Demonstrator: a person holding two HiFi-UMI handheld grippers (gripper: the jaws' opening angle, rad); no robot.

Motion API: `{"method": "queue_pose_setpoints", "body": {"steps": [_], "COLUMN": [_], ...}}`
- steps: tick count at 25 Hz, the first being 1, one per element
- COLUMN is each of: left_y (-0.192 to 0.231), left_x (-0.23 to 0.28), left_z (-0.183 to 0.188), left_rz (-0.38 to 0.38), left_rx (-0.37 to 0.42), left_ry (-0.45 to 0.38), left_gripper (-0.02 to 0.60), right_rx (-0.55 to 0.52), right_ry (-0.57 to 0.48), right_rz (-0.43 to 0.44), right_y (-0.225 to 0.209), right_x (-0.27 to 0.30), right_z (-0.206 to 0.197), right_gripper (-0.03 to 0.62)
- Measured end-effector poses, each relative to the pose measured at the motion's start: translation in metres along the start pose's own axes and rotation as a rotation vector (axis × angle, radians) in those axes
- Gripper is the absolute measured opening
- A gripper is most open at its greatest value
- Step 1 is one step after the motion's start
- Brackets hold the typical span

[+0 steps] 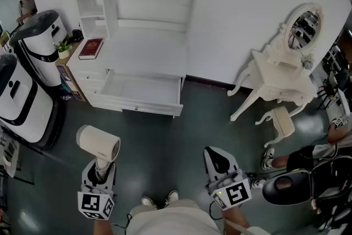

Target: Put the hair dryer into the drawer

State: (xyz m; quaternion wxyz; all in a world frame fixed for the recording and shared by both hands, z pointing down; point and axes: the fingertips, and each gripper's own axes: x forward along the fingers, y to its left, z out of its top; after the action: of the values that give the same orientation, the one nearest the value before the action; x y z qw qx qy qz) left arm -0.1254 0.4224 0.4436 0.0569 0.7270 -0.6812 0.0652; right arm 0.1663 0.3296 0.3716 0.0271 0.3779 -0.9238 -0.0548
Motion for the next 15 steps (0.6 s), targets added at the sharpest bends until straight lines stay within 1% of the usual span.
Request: {"method": "queue_pose_setpoints", "body": {"steps": [9, 15], "left_y": [-0.014, -0.025], "left_x": [-0.001, 0.0], "left_z": [0.009, 0.011], "left_rz": [0.02, 0.047], "left_rx": [-0.007, -0.01], "left_ry": [-0.015, -0.028], "left_gripper": [0.204, 0.203], "right_rx": [0.006, 0.046], "right_ry": [0.003, -0.047], "right_rz": [0.024, 0.093], "right_y": [-0.009, -0.016], "right_x": [-0.006, -0.011], "right_z": [-0.002, 0.001], "right_gripper": [0.006, 0.006]}}
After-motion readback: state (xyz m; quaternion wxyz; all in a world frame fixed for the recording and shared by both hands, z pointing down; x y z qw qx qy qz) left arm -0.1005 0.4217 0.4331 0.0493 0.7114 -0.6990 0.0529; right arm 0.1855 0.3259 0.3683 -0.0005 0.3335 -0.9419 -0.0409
